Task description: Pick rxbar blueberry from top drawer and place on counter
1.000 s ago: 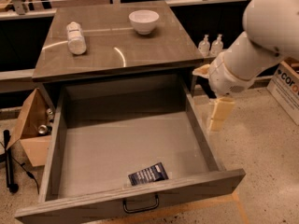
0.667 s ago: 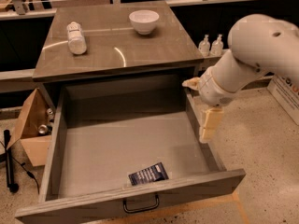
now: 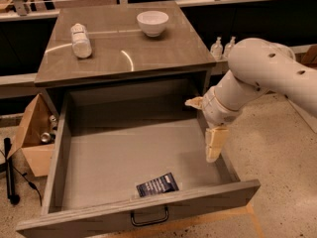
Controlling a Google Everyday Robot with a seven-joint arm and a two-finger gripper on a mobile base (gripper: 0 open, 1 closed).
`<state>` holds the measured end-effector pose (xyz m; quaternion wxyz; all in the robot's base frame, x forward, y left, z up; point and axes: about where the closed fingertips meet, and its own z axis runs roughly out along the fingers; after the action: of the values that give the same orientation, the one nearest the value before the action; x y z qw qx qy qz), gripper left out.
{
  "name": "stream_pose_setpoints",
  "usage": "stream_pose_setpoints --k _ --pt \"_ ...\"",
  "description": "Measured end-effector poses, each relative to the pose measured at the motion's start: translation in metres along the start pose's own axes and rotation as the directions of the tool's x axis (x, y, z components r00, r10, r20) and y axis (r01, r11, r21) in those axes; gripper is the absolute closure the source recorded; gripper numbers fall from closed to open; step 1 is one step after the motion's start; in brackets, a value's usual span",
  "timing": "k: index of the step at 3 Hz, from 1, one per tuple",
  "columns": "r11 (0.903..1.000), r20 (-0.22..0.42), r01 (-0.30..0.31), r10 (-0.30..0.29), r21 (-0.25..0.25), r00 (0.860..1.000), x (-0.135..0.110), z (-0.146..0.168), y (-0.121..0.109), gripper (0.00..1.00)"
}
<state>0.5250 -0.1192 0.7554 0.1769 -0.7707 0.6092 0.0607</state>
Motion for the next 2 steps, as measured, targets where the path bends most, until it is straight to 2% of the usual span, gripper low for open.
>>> stream_pose_setpoints --k 1,2 --pt "0.9995 0.036 -0.029 0.029 0.012 0.999 -0.005 0.018 -0.003 0.0" --pt "0.999 0.113 -0.04 0.038 0.018 0.993 -0.018 0.046 -0.013 0.0"
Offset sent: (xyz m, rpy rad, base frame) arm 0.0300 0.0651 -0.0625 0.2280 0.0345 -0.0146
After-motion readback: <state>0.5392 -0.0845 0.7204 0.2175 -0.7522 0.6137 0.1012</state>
